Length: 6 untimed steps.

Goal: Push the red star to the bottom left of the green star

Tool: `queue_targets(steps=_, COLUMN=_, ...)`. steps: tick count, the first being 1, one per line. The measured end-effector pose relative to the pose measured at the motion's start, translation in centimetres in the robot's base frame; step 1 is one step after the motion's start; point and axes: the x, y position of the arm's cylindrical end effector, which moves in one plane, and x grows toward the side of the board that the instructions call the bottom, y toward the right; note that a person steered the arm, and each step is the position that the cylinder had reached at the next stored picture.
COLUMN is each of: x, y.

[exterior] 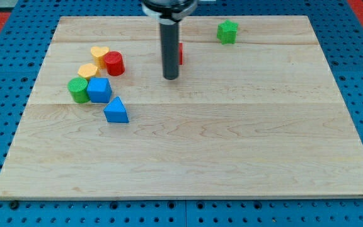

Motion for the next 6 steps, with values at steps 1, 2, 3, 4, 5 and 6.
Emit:
queue_targets(steps=1, x=-4.1, y=-3.2)
queue_targets(steps=2, x=-7.6, y=-7.1)
queue_targets(steps=3, x=-7.5, y=0.3)
queue_targets(steps=4, x=-5.2, y=3.7)
queue_targets(steps=5, x=-5.5, y=-0.4)
queue_targets(steps=6, x=-1.4, y=-1.6)
